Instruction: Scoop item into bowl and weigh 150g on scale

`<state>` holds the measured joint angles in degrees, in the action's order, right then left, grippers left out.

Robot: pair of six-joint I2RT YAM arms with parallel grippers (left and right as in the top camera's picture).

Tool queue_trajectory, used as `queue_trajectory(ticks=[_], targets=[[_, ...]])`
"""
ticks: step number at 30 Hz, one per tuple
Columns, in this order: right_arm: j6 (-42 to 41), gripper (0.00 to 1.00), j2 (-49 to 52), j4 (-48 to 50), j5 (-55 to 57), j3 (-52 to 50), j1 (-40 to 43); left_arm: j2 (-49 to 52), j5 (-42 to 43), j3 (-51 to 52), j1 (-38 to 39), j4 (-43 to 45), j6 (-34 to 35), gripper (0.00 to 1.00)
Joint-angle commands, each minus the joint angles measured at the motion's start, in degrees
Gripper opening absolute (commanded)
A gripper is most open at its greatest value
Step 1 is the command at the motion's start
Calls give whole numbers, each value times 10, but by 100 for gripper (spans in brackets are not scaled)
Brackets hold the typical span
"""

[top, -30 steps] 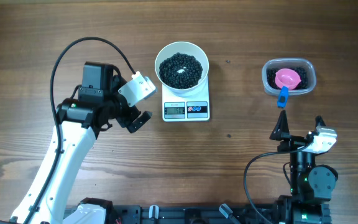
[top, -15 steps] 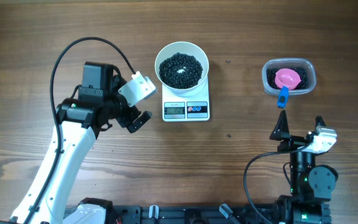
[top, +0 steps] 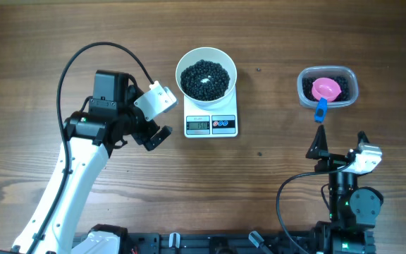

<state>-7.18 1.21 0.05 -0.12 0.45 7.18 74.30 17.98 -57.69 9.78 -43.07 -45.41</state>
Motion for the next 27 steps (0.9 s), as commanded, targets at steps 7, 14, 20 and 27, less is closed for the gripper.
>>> queue_trajectory(ticks=[7,14,20,27], targets=[[10,100,-10,3,5,-1,-2,1,10,5,-3,1,-9,100],[10,100,-10,3,5,-1,-2,1,9,5,-3,-7,-9,100],[10,100,-10,3,5,-1,-2,-2,9,5,-3,-21,-7,93],[10,100,-10,3,5,-1,-2,-49,9,5,-3,-45,-7,100]])
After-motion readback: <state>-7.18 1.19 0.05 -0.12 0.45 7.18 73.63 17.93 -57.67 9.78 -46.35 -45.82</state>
